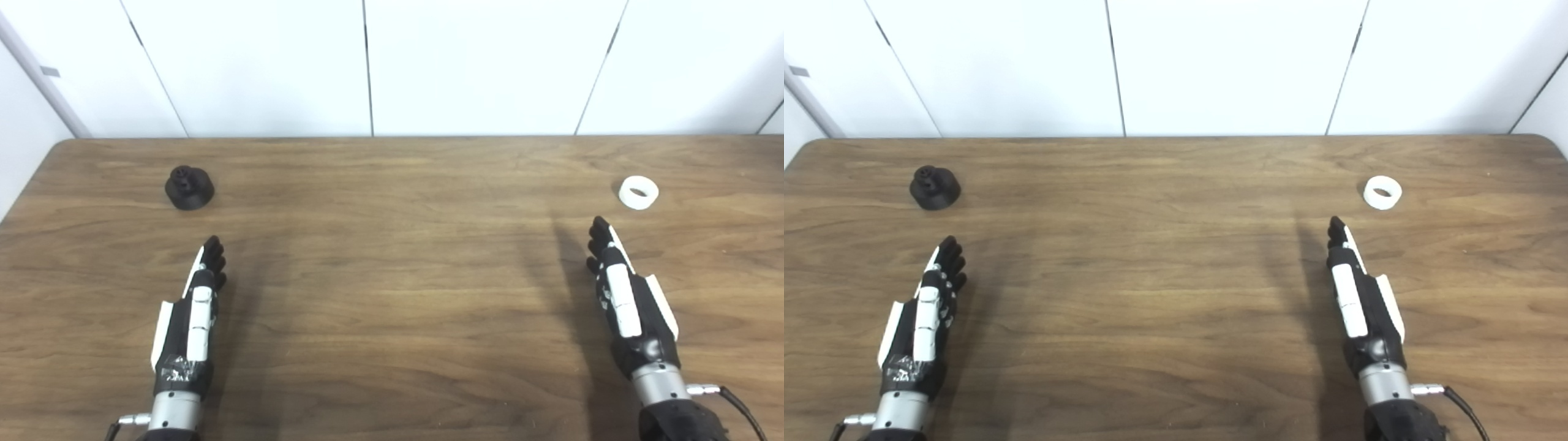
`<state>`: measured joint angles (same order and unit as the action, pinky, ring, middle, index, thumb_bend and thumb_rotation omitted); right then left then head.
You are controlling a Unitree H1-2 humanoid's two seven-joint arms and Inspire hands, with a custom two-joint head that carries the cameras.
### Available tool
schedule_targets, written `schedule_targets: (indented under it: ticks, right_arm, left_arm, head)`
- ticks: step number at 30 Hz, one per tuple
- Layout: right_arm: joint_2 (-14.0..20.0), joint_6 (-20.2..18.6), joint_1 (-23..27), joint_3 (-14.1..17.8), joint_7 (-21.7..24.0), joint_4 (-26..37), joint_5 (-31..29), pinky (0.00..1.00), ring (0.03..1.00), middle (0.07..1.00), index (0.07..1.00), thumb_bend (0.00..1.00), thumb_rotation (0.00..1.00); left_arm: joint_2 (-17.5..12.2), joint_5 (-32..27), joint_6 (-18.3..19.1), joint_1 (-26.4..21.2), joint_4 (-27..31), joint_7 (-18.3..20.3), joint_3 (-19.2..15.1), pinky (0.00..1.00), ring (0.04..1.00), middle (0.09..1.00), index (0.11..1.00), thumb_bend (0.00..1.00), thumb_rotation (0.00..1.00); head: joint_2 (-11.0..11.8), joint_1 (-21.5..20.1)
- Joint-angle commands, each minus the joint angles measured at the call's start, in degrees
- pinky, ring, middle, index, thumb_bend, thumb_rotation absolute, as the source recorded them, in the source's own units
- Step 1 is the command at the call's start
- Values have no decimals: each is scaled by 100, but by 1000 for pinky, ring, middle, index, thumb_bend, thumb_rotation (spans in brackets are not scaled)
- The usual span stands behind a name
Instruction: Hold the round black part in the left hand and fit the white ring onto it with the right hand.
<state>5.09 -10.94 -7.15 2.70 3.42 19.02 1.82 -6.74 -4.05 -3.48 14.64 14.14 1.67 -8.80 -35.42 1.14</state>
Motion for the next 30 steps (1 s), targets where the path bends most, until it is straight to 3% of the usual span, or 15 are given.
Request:
schedule_targets:
  ticks: [1,13,18,30]
  right_arm:
    - [-11,222,-45,-3,-54,144,16,1000,1000,995,979,600,1000]
    - [22,244,-60,8,-47,155,-17,1000,1000,990,975,576,1000]
    - [97,233,-94,62,24,168,-146,1000,1000,996,981,560,1000]
    - [171,319,-114,186,210,50,-398,1000,1000,1000,1000,499,1000]
  left_arm:
    - [-7,8,-188,116,61,3,-2,1000,995,992,999,472,1000]
    - [24,43,-131,138,108,-39,30,1000,992,990,992,458,1000]
    - [71,149,-144,170,122,-69,118,1000,988,989,990,463,977]
    - [189,509,-281,185,-130,-271,348,1000,982,971,973,560,896]
  head:
    - [-8,6]
    - [16,242]
    - [228,802]
    - [765,1594]
